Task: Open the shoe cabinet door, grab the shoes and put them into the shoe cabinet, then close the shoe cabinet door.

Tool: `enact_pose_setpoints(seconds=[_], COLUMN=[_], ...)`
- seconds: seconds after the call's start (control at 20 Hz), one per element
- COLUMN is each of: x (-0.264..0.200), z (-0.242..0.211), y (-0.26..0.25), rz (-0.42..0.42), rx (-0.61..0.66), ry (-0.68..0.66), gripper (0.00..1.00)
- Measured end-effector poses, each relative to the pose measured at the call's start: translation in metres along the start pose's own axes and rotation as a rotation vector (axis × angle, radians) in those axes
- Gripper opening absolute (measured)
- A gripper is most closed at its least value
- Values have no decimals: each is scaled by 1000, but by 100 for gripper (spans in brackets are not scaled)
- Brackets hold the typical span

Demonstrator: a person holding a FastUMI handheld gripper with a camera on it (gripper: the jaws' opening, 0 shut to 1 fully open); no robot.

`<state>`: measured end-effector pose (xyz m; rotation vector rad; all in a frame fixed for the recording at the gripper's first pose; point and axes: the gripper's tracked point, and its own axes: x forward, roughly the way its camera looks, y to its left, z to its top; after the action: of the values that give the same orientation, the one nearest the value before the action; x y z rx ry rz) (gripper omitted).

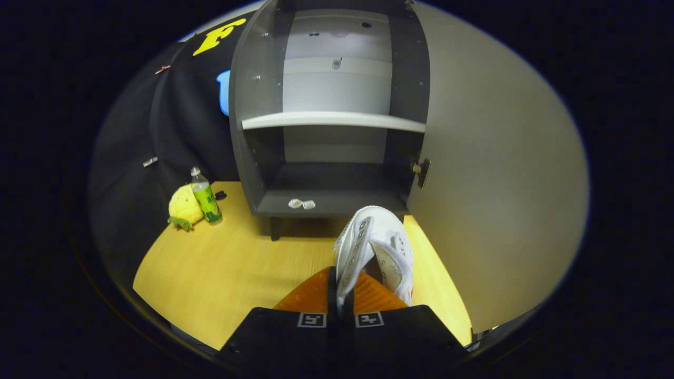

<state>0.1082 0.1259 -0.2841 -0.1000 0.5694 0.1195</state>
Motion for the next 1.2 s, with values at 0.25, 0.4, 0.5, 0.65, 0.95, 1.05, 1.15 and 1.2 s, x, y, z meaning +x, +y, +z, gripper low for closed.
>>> enact_pose_setpoints(seconds=[0.25,0.4,0.5,0.65,0.95,1.05,1.15,1.2], x=[-37,-33,-27,-10,44,63,91,107], z=[76,130,167,224,322,339,352,356], y=[11,16,18,27,44,51,57,57], rz=[35,39,33,43,63,75,79,76], rx=[-2,-23,-37,-30,-80,-104,-127,-135], ry=[-57,-120,-164,-224,-320,-329,-319,-310], gripper=[5,5,5,5,5,5,5,5])
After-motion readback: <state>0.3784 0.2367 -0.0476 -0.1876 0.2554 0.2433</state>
